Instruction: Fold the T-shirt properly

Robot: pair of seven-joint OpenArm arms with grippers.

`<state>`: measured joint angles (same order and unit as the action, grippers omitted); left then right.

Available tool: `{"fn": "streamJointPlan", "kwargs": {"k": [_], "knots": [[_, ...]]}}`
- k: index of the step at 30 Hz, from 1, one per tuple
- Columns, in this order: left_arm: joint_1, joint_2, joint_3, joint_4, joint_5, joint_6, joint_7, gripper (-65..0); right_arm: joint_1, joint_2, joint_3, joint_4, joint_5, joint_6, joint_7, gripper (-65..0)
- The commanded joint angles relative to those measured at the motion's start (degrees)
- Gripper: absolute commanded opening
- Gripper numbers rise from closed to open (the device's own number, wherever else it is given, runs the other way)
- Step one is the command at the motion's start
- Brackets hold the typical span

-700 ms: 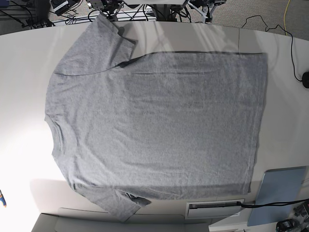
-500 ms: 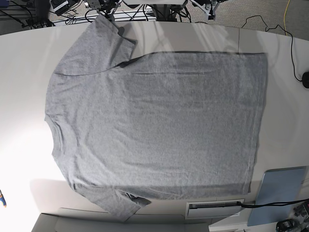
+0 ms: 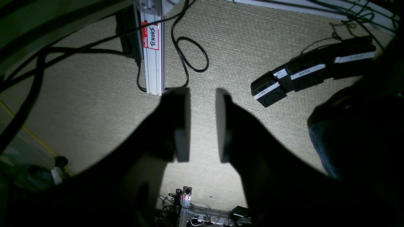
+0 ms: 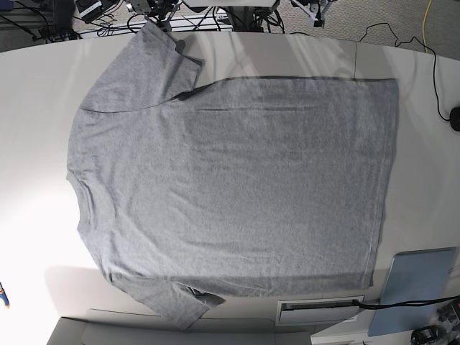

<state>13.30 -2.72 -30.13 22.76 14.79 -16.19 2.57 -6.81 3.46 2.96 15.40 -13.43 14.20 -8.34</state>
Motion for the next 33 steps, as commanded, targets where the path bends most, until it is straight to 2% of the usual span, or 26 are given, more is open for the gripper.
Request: {"fn": "streamJointPlan", "kwargs": {"k": [1, 10, 14, 20, 21, 25, 27, 29, 33], "knots": [[0.3, -0.2, 0.0, 0.2, 0.0, -0.4, 0.0, -47.7, -0.2, 0.2, 0.1, 0.2, 0.3, 0.2, 0.0, -50.3], [0.3, -0.2, 0.0, 0.2, 0.0, -0.4, 0.0, -47.7, -0.2, 0.2, 0.1, 0.2, 0.3, 0.2, -0.5, -50.3], [0.4, -0.2, 0.0, 0.7, 0.0, -0.4, 2.6, -47.7, -0.2, 0.2, 0.1, 0.3, 0.3, 0.2, -2.7, -50.3], [4.4, -0.2, 0.0, 7.4, -0.9, -0.5, 4.5, -47.7, -2.3, 1.7, 0.1, 1.6, 0.3, 0.4, -3.9, -50.3], [5.6, -0.2, 0.0, 9.4, -0.9, -1.6, 4.5, -47.7, -3.4, 2.1, 0.1, 2.8, 0.3, 0.7, -3.9, -50.3], [11.5, -0.3, 0.0, 19.1, -3.3, -9.9, 4.5, -47.7, -10.0, 4.0, 0.1, 11.8, 0.3, 3.2, -3.9, -50.3], [14.8, -0.3, 0.0, 24.5, -5.2, -12.5, 4.6, -47.7, -14.5, 4.9, 0.1, 18.4, 0.3, 4.2, -4.1, -50.3], [18.0, -0.3, 0.0, 30.1, -6.3, -13.9, 5.5, -47.7, -19.6, 5.7, 0.1, 26.1, 0.3, 4.4, -4.2, -50.3], [24.0, -0.7, 0.0, 41.6, -8.7, -13.9, 10.5, -47.7, -30.4, 8.1, 0.1, 42.8, 0.6, 4.5, -5.3, -50.3]]}}
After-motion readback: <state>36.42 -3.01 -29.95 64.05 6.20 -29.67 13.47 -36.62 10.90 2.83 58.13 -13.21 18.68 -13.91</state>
